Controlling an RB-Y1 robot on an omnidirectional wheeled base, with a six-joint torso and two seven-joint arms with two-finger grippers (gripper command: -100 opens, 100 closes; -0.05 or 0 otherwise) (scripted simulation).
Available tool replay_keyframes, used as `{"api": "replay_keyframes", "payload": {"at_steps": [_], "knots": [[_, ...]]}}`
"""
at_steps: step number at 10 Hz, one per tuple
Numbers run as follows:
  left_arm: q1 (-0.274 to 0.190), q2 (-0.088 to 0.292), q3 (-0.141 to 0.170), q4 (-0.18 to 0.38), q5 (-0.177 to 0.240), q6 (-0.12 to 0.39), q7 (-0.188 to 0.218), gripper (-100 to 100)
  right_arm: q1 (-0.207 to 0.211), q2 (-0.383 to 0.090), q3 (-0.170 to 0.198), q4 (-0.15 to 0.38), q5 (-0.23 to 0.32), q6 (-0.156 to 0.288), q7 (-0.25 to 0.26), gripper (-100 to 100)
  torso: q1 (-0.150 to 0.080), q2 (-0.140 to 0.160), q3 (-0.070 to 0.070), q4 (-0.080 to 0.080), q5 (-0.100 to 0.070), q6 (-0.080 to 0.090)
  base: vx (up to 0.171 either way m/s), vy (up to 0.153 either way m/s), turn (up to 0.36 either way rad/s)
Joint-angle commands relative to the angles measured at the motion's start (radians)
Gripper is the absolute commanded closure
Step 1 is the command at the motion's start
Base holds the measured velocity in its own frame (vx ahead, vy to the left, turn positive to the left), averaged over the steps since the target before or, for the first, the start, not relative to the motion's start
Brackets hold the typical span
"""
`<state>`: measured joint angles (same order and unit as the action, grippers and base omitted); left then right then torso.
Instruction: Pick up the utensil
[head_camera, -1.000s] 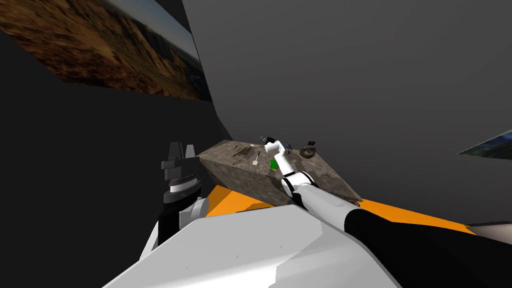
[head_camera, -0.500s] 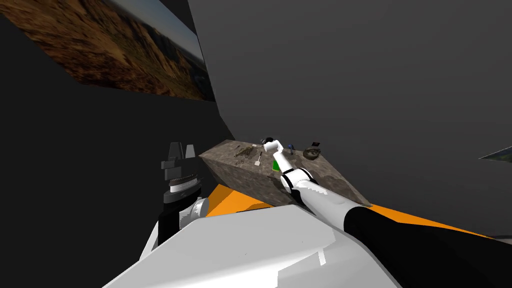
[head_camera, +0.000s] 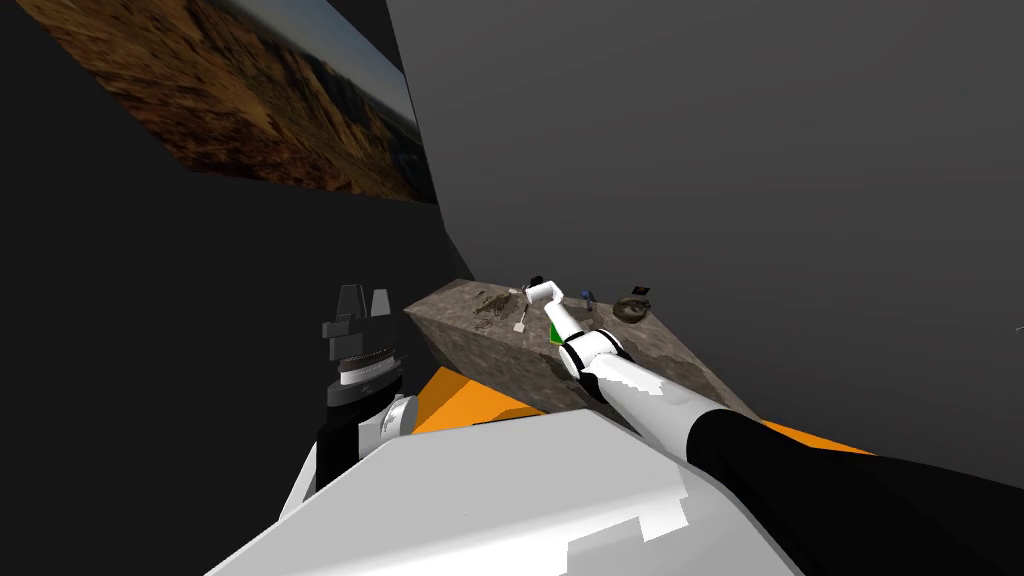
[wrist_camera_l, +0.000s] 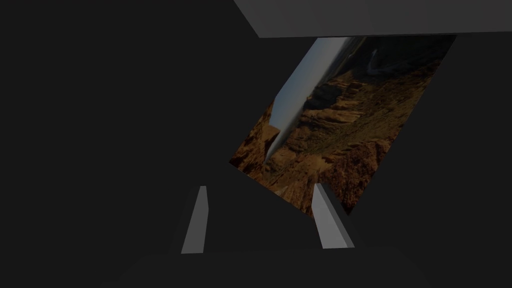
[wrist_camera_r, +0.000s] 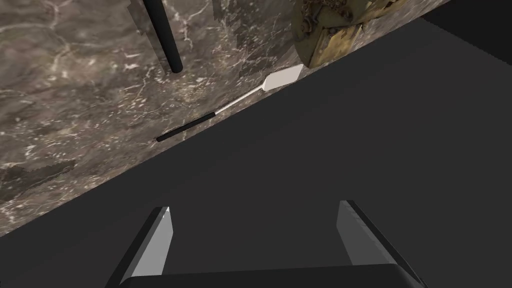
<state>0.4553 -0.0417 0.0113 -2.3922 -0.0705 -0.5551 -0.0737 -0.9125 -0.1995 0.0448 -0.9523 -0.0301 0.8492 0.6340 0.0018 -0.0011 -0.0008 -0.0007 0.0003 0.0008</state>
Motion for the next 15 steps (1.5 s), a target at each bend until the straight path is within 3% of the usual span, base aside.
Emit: {"api": "replay_keyframes", "payload": {"at_steps": [1,3,4,5,9,15], "knots": [[0.0,0.0,0.0,0.0,0.0,0.0,0.0,0,-0.018,-0.005,0.006,0.05,-0.02,0.05,0.034,-100,0.0,0.0,0.0,0.0,0.0,0.0,0.019,0.024,0.115],[0.0,0.0,0.0,0.0,0.0,0.0,0.0,0,-0.018,-0.005,0.006,0.068,-0.02,0.059,0.034,-100,-0.001,0.0,0.0,0.0,0.0,0.0,0.011,0.011,0.008],[0.0,0.0,0.0,0.0,0.0,0.0,0.0,0,-0.039,-0.007,0.012,0.112,-0.034,0.097,0.06,-100,-0.001,0.001,0.001,0.0,0.0,0.0,0.012,0.015,0.095],[0.0,0.0,0.0,0.0,0.0,0.0,0.0,0,-0.039,-0.007,0.012,0.131,-0.034,0.097,0.06,-100,-0.001,0.001,0.0,0.0,0.0,0.0,0.015,0.013,0.056],[0.0,0.0,0.0,0.0,0.0,0.0,0.0,0,-0.09,-0.008,0.027,0.279,-0.073,0.197,0.127,-100,0.0,0.0,0.0,0.0,0.0,0.0,0.028,0.024,0.089],[0.0,0.0,0.0,0.0,0.0,0.0,0.0,0,-0.127,-0.016,0.039,0.43,-0.105,0.274,0.18,-100,0.0,-0.001,0.0,0.0,0.0,0.0,0.025,0.015,0.064]]}}
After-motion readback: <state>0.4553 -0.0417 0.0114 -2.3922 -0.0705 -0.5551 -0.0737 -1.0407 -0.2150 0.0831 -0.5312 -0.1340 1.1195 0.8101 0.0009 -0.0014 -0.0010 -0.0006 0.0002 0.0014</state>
